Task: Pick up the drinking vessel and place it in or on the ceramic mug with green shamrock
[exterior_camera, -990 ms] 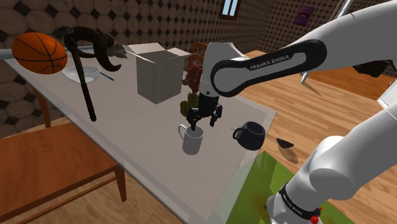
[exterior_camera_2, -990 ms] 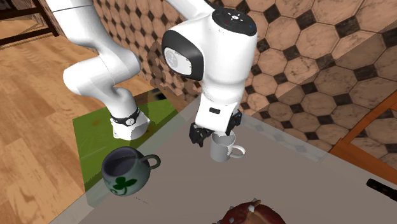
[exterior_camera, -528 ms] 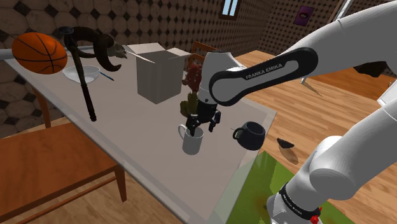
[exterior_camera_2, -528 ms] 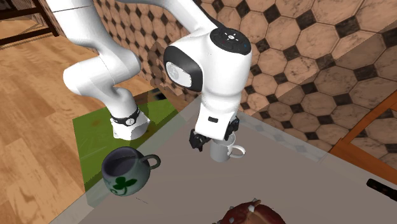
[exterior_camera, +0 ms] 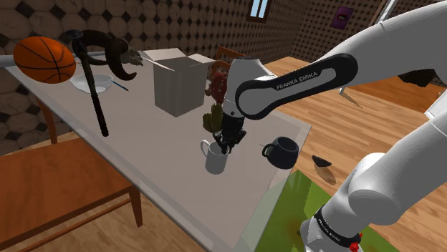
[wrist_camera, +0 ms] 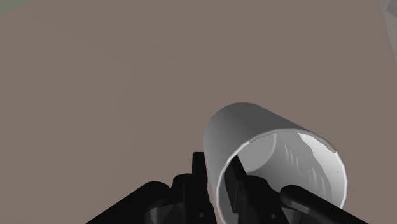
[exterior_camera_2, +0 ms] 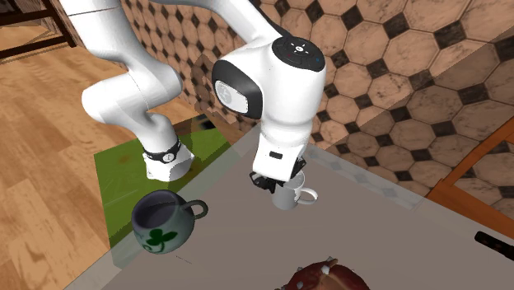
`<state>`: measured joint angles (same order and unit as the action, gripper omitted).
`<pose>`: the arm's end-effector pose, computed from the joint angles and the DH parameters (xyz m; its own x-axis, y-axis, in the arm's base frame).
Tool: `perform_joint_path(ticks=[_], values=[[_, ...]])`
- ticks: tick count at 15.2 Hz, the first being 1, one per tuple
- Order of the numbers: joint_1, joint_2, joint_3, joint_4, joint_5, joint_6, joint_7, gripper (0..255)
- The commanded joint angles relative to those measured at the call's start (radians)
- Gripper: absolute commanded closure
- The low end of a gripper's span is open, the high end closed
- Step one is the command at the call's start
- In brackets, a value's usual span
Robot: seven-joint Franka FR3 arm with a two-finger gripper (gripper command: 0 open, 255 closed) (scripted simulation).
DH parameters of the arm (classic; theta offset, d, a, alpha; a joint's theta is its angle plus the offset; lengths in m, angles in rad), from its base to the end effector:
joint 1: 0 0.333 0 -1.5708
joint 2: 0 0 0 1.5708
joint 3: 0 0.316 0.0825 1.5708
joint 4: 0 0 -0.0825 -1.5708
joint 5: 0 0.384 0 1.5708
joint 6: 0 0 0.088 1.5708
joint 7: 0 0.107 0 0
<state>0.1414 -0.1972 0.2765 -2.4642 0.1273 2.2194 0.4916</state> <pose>0.4097 0.1856 0.3617 0.9850 -0.1584 -0.0686 -0.1596 -0.9871 -0.0128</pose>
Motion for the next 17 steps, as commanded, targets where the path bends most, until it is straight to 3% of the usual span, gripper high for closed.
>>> perform_joint_path(ticks=[1,7,17], values=[[0.0,0.0,0.0,0.0,0.0,0.0,0.0,255],[0.0,0.0,0.0,0.0,0.0,0.0,0.0,255],[0.0,-0.074,-0.012,0.074,0.006,-0.147,-0.004,255]])
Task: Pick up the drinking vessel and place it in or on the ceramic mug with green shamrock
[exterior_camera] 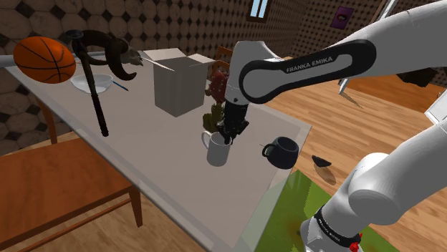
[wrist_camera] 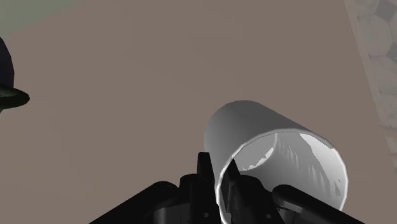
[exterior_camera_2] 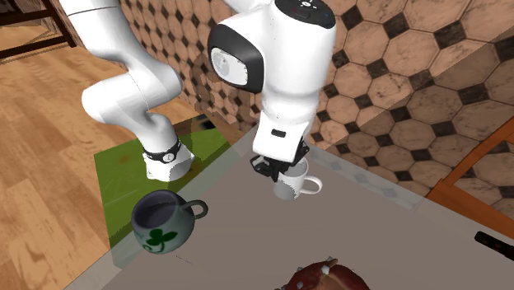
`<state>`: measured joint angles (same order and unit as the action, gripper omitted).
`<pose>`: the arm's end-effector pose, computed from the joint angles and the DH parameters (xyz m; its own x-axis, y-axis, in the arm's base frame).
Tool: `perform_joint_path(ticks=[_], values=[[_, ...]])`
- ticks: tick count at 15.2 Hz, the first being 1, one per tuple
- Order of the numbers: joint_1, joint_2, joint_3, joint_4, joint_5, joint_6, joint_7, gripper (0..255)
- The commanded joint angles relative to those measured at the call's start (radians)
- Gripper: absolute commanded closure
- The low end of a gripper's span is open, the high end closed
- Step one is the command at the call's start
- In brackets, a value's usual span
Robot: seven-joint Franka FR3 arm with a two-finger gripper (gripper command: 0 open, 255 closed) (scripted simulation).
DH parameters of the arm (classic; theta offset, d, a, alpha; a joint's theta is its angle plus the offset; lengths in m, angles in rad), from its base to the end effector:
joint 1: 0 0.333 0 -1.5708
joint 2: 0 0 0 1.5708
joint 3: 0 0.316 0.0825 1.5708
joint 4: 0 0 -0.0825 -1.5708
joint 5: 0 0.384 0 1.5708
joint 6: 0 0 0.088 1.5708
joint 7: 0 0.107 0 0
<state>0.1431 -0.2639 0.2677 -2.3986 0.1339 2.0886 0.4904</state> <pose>0.4093 0.1869 0.4088 0.9850 -0.1583 -0.0682 -0.1595 -0.9871 -0.0129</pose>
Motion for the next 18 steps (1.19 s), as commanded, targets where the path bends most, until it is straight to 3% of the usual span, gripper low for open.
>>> perform_joint_path(ticks=[1,18], values=[[-0.001,-0.013,-0.004,0.017,0.0,-0.03,-0.003,255],[-0.005,-0.075,-0.023,0.193,-0.004,-0.268,0.001,255]])
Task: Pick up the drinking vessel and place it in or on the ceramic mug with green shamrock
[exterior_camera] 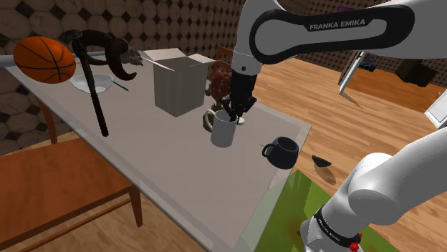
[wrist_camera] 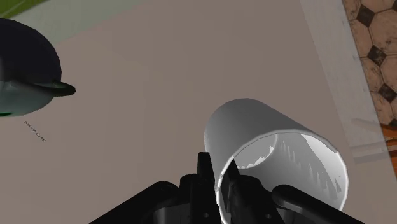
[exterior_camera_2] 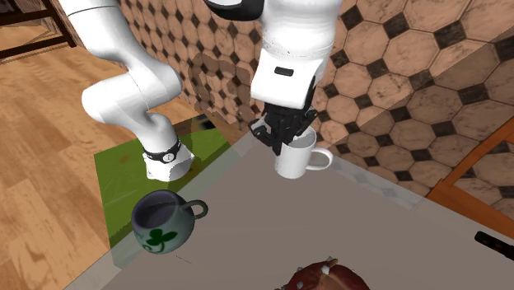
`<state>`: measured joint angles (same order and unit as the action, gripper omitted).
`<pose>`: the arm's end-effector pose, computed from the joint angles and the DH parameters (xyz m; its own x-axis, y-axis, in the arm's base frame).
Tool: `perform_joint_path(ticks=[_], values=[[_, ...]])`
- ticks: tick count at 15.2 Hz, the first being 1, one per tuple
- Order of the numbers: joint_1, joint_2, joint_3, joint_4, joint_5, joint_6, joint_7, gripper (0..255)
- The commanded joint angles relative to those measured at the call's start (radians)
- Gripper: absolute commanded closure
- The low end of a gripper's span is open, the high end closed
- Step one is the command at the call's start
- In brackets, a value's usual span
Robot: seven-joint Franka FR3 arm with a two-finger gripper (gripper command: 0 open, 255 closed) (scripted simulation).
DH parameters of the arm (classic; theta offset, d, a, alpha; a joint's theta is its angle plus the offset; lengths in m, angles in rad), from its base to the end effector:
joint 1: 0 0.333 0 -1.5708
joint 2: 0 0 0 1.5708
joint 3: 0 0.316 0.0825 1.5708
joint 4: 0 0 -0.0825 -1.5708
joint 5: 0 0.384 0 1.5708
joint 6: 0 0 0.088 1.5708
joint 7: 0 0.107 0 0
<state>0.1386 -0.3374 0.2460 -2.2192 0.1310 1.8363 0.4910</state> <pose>0.4096 0.1855 0.5037 0.9850 -0.1583 -0.0683 -0.1595 -0.9871 -0.0130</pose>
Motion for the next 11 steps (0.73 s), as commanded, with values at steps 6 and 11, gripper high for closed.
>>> perform_joint_path(ticks=[6,11], values=[[-0.009,-0.029,-0.022,0.052,-0.005,-0.083,-0.02,255],[-0.046,-0.129,-0.108,-0.018,-0.031,-0.122,-0.135,255]])
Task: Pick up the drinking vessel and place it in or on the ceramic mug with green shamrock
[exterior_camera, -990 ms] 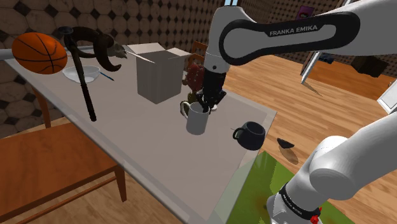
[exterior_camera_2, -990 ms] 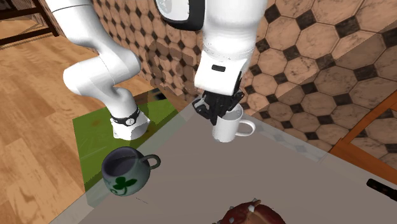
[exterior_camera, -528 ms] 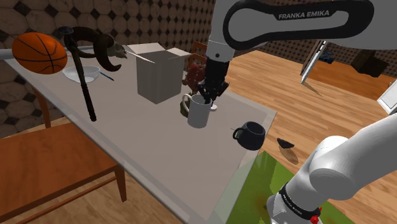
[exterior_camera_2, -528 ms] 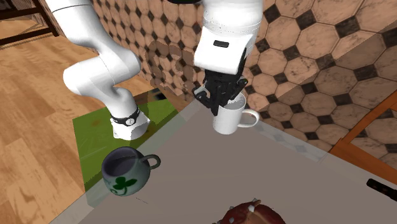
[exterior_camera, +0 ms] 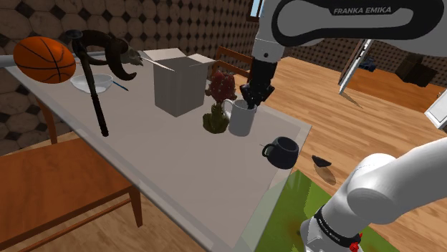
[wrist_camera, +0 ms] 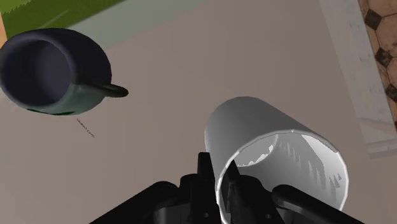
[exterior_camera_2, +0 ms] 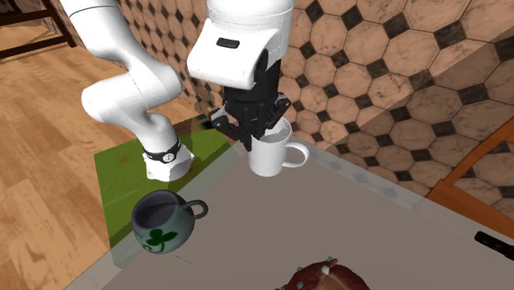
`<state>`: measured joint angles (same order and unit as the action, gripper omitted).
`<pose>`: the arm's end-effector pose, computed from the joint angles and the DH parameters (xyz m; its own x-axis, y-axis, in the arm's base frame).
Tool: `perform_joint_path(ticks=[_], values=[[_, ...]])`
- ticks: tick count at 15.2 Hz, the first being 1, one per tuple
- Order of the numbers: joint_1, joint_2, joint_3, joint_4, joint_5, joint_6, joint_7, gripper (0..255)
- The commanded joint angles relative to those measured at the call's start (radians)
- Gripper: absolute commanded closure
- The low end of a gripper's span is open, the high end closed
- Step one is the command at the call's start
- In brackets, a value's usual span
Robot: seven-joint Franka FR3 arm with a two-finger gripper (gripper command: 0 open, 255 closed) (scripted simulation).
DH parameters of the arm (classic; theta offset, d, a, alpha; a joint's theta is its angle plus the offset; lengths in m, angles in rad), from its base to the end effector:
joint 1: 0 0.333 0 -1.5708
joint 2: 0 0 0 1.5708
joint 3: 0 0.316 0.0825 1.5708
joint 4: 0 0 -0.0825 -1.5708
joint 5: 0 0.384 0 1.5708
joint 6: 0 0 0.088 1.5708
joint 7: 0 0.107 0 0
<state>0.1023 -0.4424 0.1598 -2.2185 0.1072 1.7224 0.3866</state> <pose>0.3968 0.1250 0.5421 0.9849 -0.1595 -0.0677 -0.1606 -0.9869 -0.0120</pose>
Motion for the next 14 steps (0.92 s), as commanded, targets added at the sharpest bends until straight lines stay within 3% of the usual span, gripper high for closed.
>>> perform_joint_path(ticks=[1,14], values=[[-0.018,-0.041,-0.04,-0.029,-0.015,-0.016,-0.053,255],[-0.135,-0.164,-0.283,-0.064,-0.163,-0.111,-0.355,255]])
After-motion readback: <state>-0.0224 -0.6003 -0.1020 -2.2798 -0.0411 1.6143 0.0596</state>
